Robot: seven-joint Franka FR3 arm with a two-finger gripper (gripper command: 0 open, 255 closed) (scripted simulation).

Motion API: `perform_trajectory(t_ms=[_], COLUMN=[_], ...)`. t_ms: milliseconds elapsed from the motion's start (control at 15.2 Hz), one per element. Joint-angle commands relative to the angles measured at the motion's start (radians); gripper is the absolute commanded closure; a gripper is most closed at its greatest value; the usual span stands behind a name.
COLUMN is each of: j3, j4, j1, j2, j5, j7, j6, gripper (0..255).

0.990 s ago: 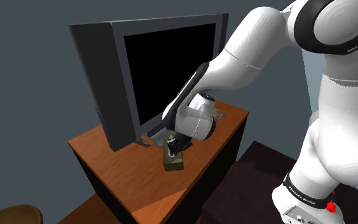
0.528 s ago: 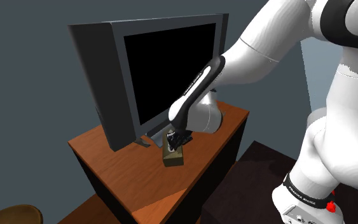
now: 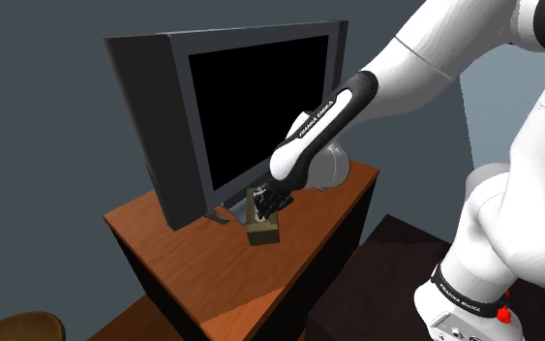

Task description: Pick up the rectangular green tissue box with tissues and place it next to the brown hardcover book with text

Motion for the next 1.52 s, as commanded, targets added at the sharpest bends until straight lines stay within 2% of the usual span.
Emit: perform_trajectory(t_ms=[0, 396, 858, 1452], j3=[-0.007, -0.002, 0.014, -0.182], j4=[-0.007, -0.012, 0.002, 0.031], j1=[-0.003, -0.037, -0.074, -0.145], j2=[-0.029, -0.115, -0.193, -0.197], j5=[-0.074, -0.236, -0.338, -0.272], j7=[0.065, 0.204, 0.294, -0.017], j6=[-0.020, -0.094, -0.182, -0.276], gripper=[255, 255, 255, 255])
